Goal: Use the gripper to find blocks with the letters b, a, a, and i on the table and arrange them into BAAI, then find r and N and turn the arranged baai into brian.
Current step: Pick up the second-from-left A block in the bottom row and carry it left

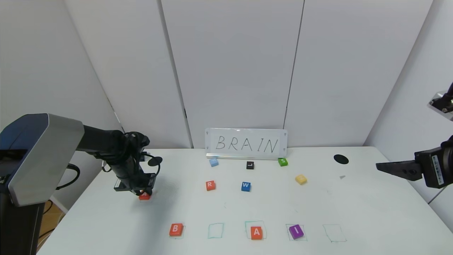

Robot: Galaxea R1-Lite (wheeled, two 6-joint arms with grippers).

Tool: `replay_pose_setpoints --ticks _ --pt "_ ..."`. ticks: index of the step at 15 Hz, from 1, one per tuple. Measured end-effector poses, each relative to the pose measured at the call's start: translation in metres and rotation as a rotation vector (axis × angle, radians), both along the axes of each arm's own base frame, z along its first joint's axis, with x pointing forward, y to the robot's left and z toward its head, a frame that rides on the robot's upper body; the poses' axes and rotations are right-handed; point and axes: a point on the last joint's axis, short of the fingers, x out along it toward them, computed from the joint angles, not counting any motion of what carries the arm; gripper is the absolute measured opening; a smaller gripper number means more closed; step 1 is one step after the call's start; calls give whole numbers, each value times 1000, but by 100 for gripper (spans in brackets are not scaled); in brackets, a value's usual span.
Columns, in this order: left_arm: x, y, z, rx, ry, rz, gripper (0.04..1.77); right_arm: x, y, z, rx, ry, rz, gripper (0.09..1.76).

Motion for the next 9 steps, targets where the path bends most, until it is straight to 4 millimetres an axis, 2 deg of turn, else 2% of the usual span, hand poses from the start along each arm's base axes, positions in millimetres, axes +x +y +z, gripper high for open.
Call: replay_pose_setpoints --ticks 9 --pt "-4 -2 -4 -23 46 -3 49 1 3 -3 -3 13 14 171"
